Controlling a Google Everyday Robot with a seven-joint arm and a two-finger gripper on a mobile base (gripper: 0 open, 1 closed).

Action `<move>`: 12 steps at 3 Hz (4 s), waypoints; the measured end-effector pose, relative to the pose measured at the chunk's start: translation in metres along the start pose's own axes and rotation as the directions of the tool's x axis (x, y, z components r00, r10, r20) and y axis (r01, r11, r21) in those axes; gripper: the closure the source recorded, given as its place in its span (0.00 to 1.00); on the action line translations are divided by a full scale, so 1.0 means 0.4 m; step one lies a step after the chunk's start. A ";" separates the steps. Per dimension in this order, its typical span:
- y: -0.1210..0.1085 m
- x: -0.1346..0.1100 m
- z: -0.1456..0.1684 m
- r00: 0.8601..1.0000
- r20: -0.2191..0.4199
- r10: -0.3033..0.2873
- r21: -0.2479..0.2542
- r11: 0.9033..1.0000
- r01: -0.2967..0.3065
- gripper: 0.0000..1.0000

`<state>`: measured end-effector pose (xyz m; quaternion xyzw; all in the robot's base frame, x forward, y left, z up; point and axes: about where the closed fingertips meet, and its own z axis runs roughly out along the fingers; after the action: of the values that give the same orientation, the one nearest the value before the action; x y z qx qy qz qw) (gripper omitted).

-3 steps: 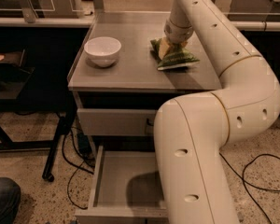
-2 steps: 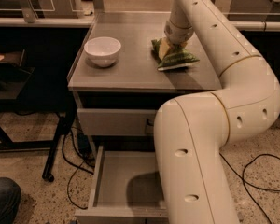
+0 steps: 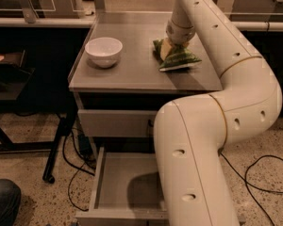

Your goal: Place green jalapeno chip bag into middle drawer

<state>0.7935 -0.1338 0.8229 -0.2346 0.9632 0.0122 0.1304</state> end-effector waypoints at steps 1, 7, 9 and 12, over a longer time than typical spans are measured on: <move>0.001 -0.001 -0.015 1.000 0.001 0.001 0.000 1.000 -0.001 1.00; 0.028 0.299 -0.328 0.992 0.105 0.070 -0.103 0.993 -0.059 1.00; 0.038 0.313 -0.306 0.994 0.083 0.067 -0.109 0.992 -0.057 1.00; 0.215 0.447 -0.313 0.998 0.046 0.034 -0.233 0.972 -0.022 1.00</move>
Offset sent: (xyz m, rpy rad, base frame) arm -0.0642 -0.0356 0.0447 -0.0006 -0.1304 -0.0604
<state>0.5708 -0.1482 0.8949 -0.2341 0.9548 0.1328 0.1258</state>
